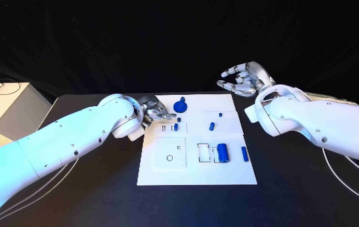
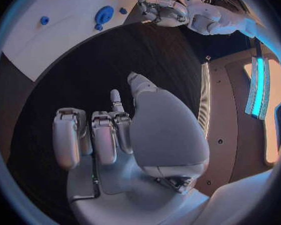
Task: Assemble the parts on the task board
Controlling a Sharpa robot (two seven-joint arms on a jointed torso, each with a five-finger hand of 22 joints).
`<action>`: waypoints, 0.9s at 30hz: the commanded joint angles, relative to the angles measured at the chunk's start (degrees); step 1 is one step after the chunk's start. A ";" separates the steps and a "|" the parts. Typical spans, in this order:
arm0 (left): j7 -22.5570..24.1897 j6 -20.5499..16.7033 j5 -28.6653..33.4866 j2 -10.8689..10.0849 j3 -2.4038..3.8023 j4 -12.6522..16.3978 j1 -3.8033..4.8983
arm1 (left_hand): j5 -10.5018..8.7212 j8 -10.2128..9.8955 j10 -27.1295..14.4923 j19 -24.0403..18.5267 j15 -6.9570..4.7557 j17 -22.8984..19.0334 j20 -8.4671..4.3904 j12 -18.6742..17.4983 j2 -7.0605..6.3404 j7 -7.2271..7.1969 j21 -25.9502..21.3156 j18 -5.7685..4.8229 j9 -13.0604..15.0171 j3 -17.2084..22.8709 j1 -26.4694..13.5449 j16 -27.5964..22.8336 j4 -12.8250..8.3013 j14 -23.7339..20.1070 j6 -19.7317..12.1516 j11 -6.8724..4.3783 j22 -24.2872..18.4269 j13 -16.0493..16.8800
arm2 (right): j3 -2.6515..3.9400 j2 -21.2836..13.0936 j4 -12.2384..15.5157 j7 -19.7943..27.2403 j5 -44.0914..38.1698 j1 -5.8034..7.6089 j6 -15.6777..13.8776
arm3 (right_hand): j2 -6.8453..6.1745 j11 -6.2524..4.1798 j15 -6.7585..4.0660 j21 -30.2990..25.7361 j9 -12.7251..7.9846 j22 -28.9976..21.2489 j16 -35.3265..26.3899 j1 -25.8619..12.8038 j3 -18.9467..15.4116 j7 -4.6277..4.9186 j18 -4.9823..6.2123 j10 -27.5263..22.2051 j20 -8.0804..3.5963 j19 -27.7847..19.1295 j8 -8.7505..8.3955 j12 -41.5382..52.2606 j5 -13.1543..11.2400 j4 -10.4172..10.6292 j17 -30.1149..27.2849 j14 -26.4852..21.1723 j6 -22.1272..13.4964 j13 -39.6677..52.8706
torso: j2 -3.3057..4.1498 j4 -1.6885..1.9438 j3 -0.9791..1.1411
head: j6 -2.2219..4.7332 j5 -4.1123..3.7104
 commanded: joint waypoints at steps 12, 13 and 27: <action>-4.88 13.09 -7.55 4.97 -2.64 -5.09 4.63 | -0.16 1.04 -0.10 0.55 -0.67 13.21 -0.13 -0.04 0.71 -0.41 0.59 -0.93 0.67 -0.95 -3.45 0.04 0.17 5.46 0.82 -0.25 0.80 -0.23 | 0.00 0.33 -1.21 -1.08 1.45 0.24 3.90 | -0.12 -0.05 0.21 -0.20 -0.09 8.09 0.35 0.55 0.34 0.21 -0.29 4.05 0.14 3.50 0.06 -0.02 0.56 0.17 15.09 5.97 -0.25 13.40 | 0.23 -0.13 0.09 | -0.58 0.44; -4.96 13.51 -7.65 5.18 -2.68 -5.30 4.74 | -0.15 1.11 -0.10 0.49 -0.69 13.21 -0.14 -0.03 0.77 -0.43 0.55 -0.92 0.73 -0.95 -3.52 0.04 0.16 5.46 0.85 -0.27 0.72 -0.20 | 0.00 0.34 -1.27 -1.18 1.41 0.24 3.94 | -0.12 -0.05 0.21 -0.20 -0.09 8.09 0.35 0.55 0.34 0.21 -0.29 4.05 0.14 3.50 0.06 -0.02 0.56 0.17 15.09 5.97 -0.25 13.40 | 0.24 -0.12 0.07 | -0.60 0.42; -5.39 16.27 -7.75 7.19 -2.90 -6.73 5.19 | -0.06 2.74 -0.29 0.46 -0.97 13.29 -0.36 -0.02 1.16 -0.88 0.66 -0.94 2.18 -0.95 -4.25 0.06 0.15 5.48 1.35 -0.63 0.94 -0.05 | 0.00 0.80 -1.90 -1.87 1.02 0.24 4.26 | -0.20 -0.02 0.23 -0.27 -0.11 8.02 0.35 0.42 0.31 0.24 -0.27 3.98 0.14 3.48 0.03 -0.09 0.72 0.26 15.09 5.97 -0.35 13.33 | 0.22 0.09 -0.09 | -1.18 0.17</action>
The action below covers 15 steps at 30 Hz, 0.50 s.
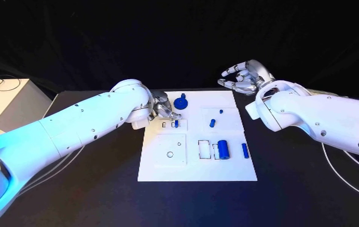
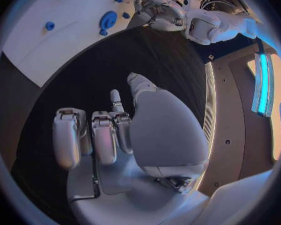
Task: Assemble the parts on the task board
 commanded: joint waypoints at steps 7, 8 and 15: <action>-0.56 3.15 -0.36 1.15 -0.15 -1.06 0.13 | -0.05 0.46 -0.12 0.29 -0.29 13.24 -0.18 -0.06 0.06 0.00 0.31 -0.96 0.20 -0.36 -0.48 0.04 -0.09 5.34 0.40 -0.45 0.14 -0.04 | 0.02 0.26 -0.22 -0.52 -0.56 0.02 1.21 | -0.22 0.00 0.25 -0.28 -0.06 8.04 0.35 0.34 0.16 0.09 -0.28 3.99 0.15 3.48 0.03 -0.07 0.28 0.14 15.09 5.97 -0.22 13.35 | 0.04 -0.02 -0.11 | -0.29 0.01; -0.58 3.33 -0.32 1.29 -0.18 -1.18 0.13 | -0.03 0.55 -0.12 0.28 -0.31 13.22 -0.19 -0.04 0.10 -0.02 0.31 -0.96 0.30 -0.33 -0.47 0.03 -0.10 5.33 0.38 -0.46 0.13 0.00 | 0.02 0.28 -0.24 -0.57 -0.57 0.02 1.23 | -0.22 0.00 0.25 -0.28 -0.06 8.04 0.35 0.34 0.16 0.09 -0.28 3.99 0.15 3.48 0.03 -0.07 0.28 0.14 15.09 5.97 -0.22 13.35 | 0.03 0.01 -0.09 | -0.32 -0.01; -0.61 4.08 -0.16 1.67 -0.33 -1.55 0.13 | 0.04 1.01 -0.21 0.25 -0.40 13.25 -0.27 -0.07 0.25 -0.14 0.33 -0.96 0.81 -0.13 -0.32 0.04 -0.14 5.34 0.30 -0.56 0.16 -0.01 | 0.02 0.35 -0.30 -0.76 -0.70 0.02 1.34 | -0.22 0.00 0.25 -0.28 -0.06 8.04 0.35 0.34 0.16 0.09 -0.28 3.99 0.15 3.48 0.03 -0.07 0.28 0.14 15.09 5.97 -0.22 13.35 | 0.10 0.02 -0.05 | -0.62 0.09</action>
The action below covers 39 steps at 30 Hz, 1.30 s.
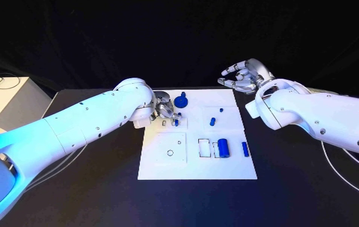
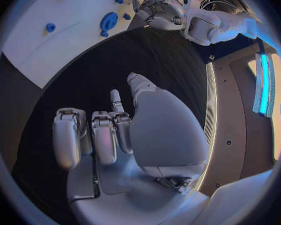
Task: Assemble the parts on the task board
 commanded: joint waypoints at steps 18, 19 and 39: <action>0.00 2.11 1.22 0.96 -0.86 -0.99 0.06 | 0.32 1.51 -0.31 0.05 -0.59 13.15 -0.45 -0.20 0.52 -0.37 0.33 -0.94 1.84 1.34 1.49 -0.01 -0.20 5.29 -0.41 -0.57 -0.01 -0.11 | 0.02 0.70 -0.56 -0.59 -0.70 -0.10 1.06 | -0.21 0.02 0.26 -0.30 -0.07 7.98 0.35 0.24 0.18 0.10 -0.27 4.01 0.16 3.47 0.04 -0.06 0.44 0.19 15.09 5.97 -0.24 13.36 | 0.04 0.07 0.04 | -0.45 0.09; 0.01 2.09 1.32 0.94 -0.88 -1.01 0.06 | 0.33 1.80 -0.35 0.02 -0.63 13.13 -0.49 -0.22 0.61 -0.44 0.33 -0.93 2.21 1.76 1.83 -0.03 -0.17 5.28 -0.46 -0.63 -0.02 -0.13 | 0.02 0.71 -0.59 -0.64 -0.72 -0.10 1.07 | -0.21 0.02 0.26 -0.30 -0.07 7.98 0.35 0.24 0.18 0.10 -0.27 4.01 0.16 3.47 0.04 -0.06 0.44 0.19 15.09 5.97 -0.24 13.36 | 0.04 0.08 0.04 | -0.47 0.08; 0.51 -1.57 5.59 0.41 -1.01 -0.37 0.04 | 0.41 10.47 0.11 -0.11 -2.45 13.25 -2.20 -0.55 -3.02 -2.65 0.35 -0.92 16.63 25.17 7.97 -0.07 -2.39 5.32 -3.18 -2.69 0.21 0.50 | -0.03 1.07 -1.25 -1.15 -0.88 -0.44 1.46 | -0.17 0.02 0.27 -0.37 -0.07 7.91 0.35 0.20 0.24 0.11 -0.25 3.98 0.17 3.45 0.05 -0.08 0.54 0.19 15.09 5.97 -0.24 13.34 | 0.14 0.08 0.06 | -0.65 0.05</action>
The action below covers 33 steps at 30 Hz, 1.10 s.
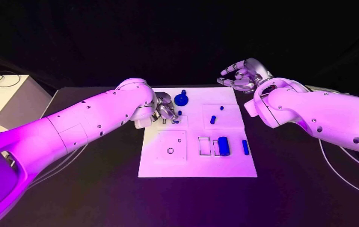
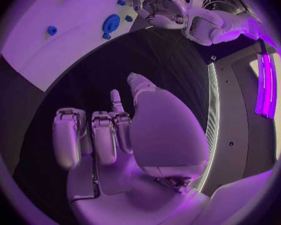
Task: Assemble the parts on the task board
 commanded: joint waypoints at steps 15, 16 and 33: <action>0.46 -3.96 5.05 -1.79 0.10 1.42 0.03 | 0.73 5.33 0.88 0.22 -0.91 13.97 -0.68 -0.16 -1.19 -0.89 0.31 -1.01 11.61 12.12 -1.96 0.26 -5.88 5.69 -0.19 -0.93 0.49 0.45 | -0.02 -0.14 -0.44 -0.45 -0.84 -0.53 1.61 | -0.13 0.03 0.28 -0.42 -0.07 7.89 0.35 0.13 0.31 0.11 -0.24 4.00 0.18 3.43 0.09 -0.06 0.42 0.20 15.09 5.97 -0.23 13.35 | -0.04 0.10 0.07 | -0.19 -0.13; 0.42 -3.89 5.19 -1.94 0.10 1.45 0.03 | 0.90 5.53 1.03 0.32 -0.98 14.11 -0.74 -0.09 -1.32 -0.97 0.38 -1.04 12.01 12.61 -2.35 0.33 -6.22 5.74 -0.06 -1.00 0.66 0.57 | -0.02 -0.17 -0.46 -0.49 -0.85 -0.54 1.66 | -0.13 0.03 0.28 -0.42 -0.07 7.89 0.35 0.13 0.31 0.11 -0.24 4.00 0.18 3.43 0.09 -0.06 0.42 0.20 15.09 5.97 -0.23 13.35 | -0.04 0.09 0.07 | -0.23 -0.11; 0.15 -4.16 3.75 -1.80 0.04 0.24 0.03 | 2.49 7.31 3.16 0.73 -2.00 15.07 -1.66 0.15 -1.62 -2.60 0.45 -1.12 14.77 14.10 -6.41 0.82 -8.97 6.06 4.09 -2.39 1.03 0.97 | -0.02 -0.32 -0.88 -0.57 -0.93 -0.58 1.98 | -0.19 0.04 0.29 -0.50 -0.08 7.82 0.35 -0.04 0.32 0.12 -0.22 3.95 0.19 3.40 0.11 -0.10 0.56 0.22 15.09 5.97 -0.27 13.31 | 0.01 0.01 0.05 | -0.59 0.45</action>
